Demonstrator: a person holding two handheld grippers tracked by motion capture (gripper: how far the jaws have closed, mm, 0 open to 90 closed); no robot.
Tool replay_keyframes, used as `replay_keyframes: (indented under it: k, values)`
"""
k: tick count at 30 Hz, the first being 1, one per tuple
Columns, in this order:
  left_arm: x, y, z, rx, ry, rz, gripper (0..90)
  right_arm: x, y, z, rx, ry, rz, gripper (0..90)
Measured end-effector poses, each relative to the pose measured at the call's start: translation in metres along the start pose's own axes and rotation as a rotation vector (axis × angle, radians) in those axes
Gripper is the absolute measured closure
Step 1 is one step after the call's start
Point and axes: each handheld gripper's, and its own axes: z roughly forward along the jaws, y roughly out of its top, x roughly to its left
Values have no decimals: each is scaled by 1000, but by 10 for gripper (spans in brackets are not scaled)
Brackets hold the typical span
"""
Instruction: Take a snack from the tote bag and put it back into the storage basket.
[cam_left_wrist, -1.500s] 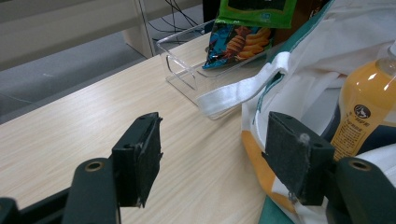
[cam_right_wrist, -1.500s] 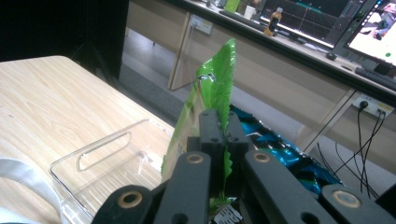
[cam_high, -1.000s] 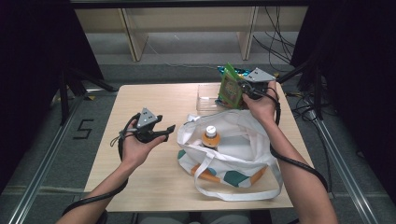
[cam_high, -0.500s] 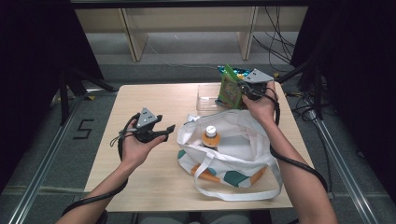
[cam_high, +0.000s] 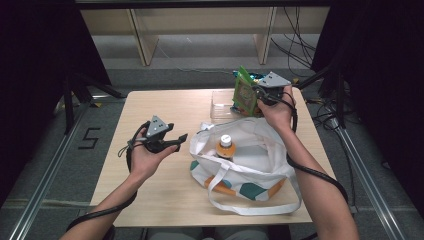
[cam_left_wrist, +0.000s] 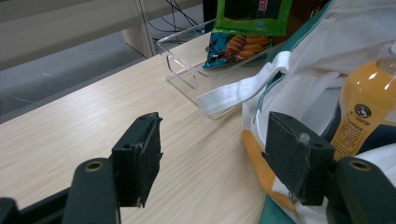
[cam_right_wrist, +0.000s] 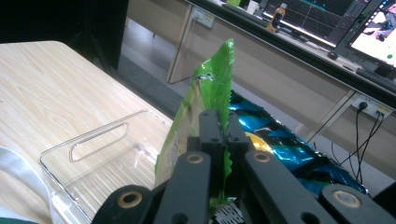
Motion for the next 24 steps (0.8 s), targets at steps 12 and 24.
replay_keyframes:
  k: [12,24]
  values:
    - [0,0,0,0,1,-2,353,3,2,5,2,1,9,900]
    - [0,0,0,0,0,0,353,7,0,10,20,1,0,900]
